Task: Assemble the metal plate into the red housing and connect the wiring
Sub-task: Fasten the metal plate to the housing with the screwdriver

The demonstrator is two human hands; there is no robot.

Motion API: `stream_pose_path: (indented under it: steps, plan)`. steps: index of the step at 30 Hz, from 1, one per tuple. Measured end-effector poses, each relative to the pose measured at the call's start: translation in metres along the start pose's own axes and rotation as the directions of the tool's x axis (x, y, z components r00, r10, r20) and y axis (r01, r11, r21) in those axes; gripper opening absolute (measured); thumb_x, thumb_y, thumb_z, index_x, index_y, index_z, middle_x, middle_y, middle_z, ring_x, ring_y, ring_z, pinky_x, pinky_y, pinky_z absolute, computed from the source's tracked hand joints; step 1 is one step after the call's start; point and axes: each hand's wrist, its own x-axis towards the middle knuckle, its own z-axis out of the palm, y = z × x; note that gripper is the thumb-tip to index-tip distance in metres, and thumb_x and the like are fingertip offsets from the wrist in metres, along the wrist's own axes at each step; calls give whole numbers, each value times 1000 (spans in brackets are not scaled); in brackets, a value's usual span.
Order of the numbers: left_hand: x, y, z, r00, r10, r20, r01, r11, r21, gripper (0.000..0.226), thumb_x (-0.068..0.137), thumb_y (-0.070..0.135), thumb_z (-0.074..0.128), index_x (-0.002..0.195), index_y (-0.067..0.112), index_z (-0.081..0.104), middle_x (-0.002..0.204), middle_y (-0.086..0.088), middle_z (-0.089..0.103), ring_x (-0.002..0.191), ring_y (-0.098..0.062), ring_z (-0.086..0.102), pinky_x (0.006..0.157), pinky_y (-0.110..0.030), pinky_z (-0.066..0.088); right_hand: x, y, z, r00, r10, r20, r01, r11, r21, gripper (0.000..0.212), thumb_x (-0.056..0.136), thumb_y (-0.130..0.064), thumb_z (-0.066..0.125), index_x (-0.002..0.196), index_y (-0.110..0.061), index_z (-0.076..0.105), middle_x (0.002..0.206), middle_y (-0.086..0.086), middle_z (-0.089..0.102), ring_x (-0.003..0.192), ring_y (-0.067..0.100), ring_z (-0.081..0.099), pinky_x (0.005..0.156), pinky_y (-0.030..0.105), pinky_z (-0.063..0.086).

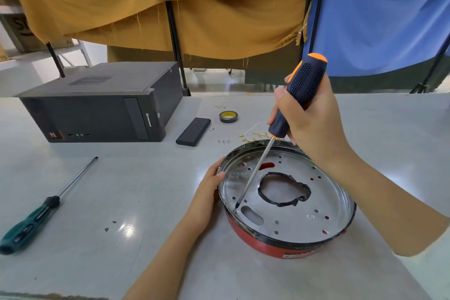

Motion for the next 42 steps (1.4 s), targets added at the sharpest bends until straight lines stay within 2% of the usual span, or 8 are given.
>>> stream_pose_path:
  steps: [14,19,22,24,28,34,39,42]
  plan:
    - [-5,8,3,1000,-26,-17,26,999,37,44,85,30,46,127,29,56,127,11,66,121,-9,59,100,-28,47,0,4,1,1000,-11,-3,11,1000,-21,17,90,-19,58,92,-23,41,69,11,60,49,7,57,45,10,41]
    - [-11,16,-2,999,-26,-45,37,970,239,41,101,23,49,139,37,45,149,12,43,134,-2,43,113,-28,34,1,7,0,999,43,-15,-43,998,-44,18,88,-27,59,93,-22,42,75,20,61,54,14,61,46,14,42]
    - [-15,37,-18,995,64,79,-96,838,538,25,95,29,60,106,51,65,144,33,35,133,15,31,104,-13,29,1,10,-3,998,58,-32,-60,996,-66,18,89,-28,59,92,-22,42,75,21,61,53,14,61,46,14,41]
    - [-16,52,-25,986,-16,165,-102,724,683,19,92,33,65,92,51,69,143,36,31,138,12,22,106,-17,23,1,12,-5,997,70,-40,-74,994,-85,18,89,-29,59,92,-22,42,77,23,61,56,19,60,47,18,41]
    - [-11,75,-17,955,-220,196,-45,549,835,16,90,34,66,81,46,72,159,18,21,149,-3,-3,119,-38,10,1,14,-9,994,88,-57,-94,991,-100,17,91,-27,59,94,-22,43,81,26,60,62,28,59,47,20,41]
    - [-1,93,4,904,-405,139,-61,199,978,10,88,44,63,78,45,65,164,4,13,151,-23,-14,120,-47,-3,0,15,-13,993,96,-65,-102,990,-100,16,91,-27,58,93,-24,42,84,28,59,67,34,58,49,22,41]
    - [2,95,7,882,-458,116,-65,127,990,8,86,46,64,80,41,65,157,5,29,152,-24,-7,120,-47,4,-1,17,-12,993,98,-71,-105,989,-105,17,92,-24,58,93,-25,42,84,25,60,70,34,62,48,19,41]
    - [5,93,5,872,-478,100,-31,150,988,8,87,44,62,85,38,68,125,10,47,152,-21,0,119,-44,13,0,18,-12,992,100,-82,-110,987,-116,17,92,-25,59,94,-24,42,85,25,61,69,33,61,48,19,42]
